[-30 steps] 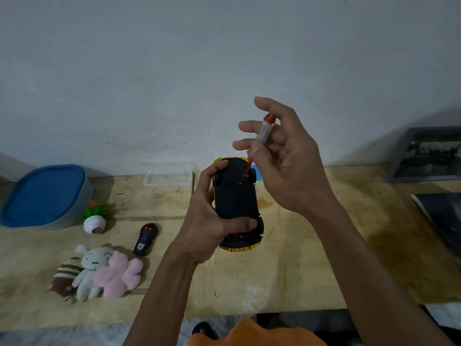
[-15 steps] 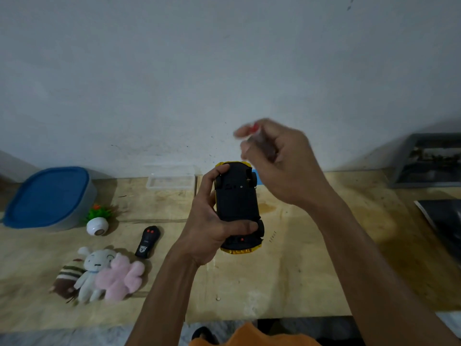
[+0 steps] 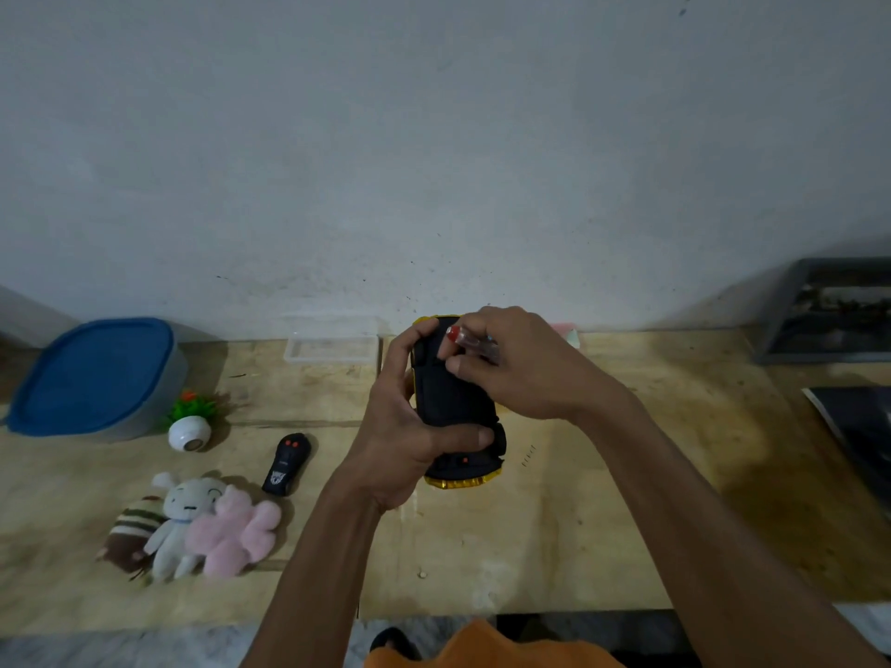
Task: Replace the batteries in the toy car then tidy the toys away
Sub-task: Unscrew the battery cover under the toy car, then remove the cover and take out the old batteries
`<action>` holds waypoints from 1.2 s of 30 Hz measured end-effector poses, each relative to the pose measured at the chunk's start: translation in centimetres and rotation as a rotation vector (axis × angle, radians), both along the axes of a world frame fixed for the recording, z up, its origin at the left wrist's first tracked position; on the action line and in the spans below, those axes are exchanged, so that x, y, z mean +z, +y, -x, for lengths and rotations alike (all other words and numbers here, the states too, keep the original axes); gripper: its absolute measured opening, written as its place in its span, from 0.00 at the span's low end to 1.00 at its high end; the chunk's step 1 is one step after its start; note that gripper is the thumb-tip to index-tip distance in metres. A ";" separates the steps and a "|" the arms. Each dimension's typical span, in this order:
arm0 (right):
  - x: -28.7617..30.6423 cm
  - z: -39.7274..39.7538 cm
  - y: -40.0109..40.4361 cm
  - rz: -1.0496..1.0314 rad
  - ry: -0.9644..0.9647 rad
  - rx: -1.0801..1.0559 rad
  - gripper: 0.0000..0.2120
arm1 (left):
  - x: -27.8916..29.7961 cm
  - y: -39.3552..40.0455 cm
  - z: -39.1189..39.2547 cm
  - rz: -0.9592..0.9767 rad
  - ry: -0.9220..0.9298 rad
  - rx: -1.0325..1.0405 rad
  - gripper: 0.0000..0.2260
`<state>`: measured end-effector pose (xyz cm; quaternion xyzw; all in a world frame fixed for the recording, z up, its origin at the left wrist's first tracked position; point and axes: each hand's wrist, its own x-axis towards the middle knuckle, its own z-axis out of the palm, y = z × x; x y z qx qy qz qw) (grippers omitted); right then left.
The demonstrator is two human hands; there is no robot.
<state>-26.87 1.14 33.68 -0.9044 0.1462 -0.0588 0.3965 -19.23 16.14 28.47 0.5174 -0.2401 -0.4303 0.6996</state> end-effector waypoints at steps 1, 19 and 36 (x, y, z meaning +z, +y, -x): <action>0.0 0.0 -0.1 -0.027 -0.001 0.001 0.04 | -0.1 0.0 0.0 0.000 -0.004 0.001 0.47; -1.3 0.2 -1.1 -0.494 -0.122 -0.194 0.08 | -1.6 0.2 -1.3 -0.036 -0.046 0.030 0.46; -23.7 1.0 -3.7 -0.442 0.231 -0.573 0.07 | -9.5 1.2 -4.1 -0.207 0.049 0.122 0.48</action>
